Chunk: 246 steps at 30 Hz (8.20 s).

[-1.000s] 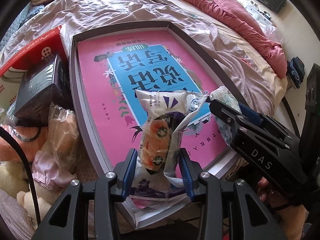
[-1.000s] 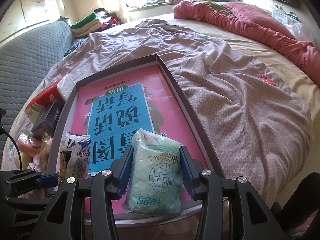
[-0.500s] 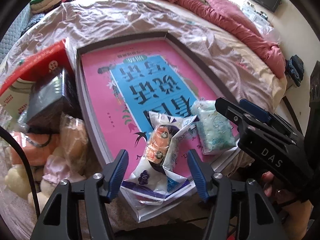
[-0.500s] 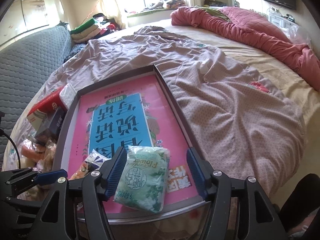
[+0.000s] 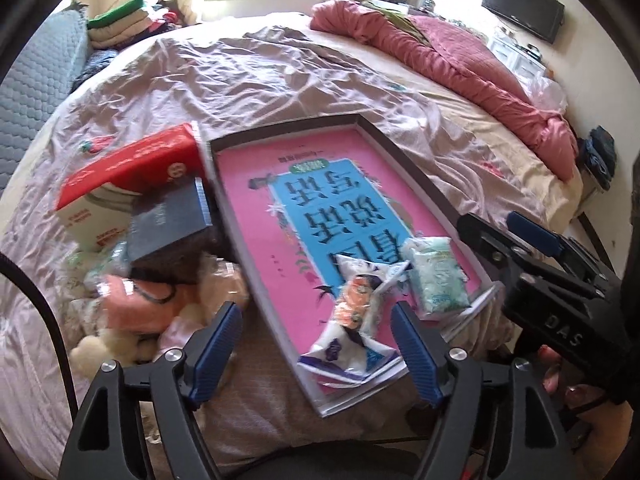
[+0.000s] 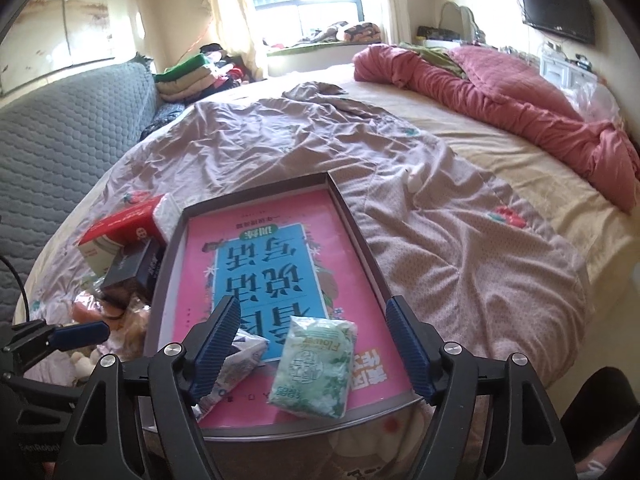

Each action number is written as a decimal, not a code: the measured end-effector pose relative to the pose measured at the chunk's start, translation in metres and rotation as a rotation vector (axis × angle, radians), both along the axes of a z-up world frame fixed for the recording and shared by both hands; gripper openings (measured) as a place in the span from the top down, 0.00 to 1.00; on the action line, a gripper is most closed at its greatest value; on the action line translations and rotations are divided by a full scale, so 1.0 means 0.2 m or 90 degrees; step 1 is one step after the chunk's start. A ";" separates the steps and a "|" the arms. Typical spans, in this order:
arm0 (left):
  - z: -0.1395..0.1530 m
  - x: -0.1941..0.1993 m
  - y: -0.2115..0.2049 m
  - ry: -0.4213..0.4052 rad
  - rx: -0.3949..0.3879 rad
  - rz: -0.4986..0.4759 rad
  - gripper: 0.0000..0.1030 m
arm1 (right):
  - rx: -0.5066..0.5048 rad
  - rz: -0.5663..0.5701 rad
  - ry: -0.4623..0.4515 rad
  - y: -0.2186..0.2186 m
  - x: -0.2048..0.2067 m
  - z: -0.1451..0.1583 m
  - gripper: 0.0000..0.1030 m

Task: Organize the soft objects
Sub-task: 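Withdraw both open tools from the tray back toward the pile, then grasp the green round container with left tool while right tool grasps cream teddy bear, then carry the green container and teddy bear over the pink tray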

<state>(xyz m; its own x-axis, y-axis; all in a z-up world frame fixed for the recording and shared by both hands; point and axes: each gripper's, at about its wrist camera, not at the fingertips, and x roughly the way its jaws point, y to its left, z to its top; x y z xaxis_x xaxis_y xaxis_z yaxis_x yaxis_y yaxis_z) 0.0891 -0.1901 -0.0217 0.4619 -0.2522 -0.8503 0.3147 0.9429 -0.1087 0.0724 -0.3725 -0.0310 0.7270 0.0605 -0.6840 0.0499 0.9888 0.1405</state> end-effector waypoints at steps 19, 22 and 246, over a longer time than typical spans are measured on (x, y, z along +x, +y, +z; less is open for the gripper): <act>0.19 -0.08 0.33 -0.049 0.000 0.084 0.21 | -0.027 0.077 -0.047 0.30 -0.06 0.20 0.23; 0.22 -0.09 0.38 -0.060 0.002 0.097 0.21 | -0.024 0.085 -0.052 0.33 -0.07 0.22 0.23; -0.21 0.28 -0.09 0.048 -0.030 -0.045 0.61 | 0.072 0.126 -0.050 0.05 0.00 -0.07 0.53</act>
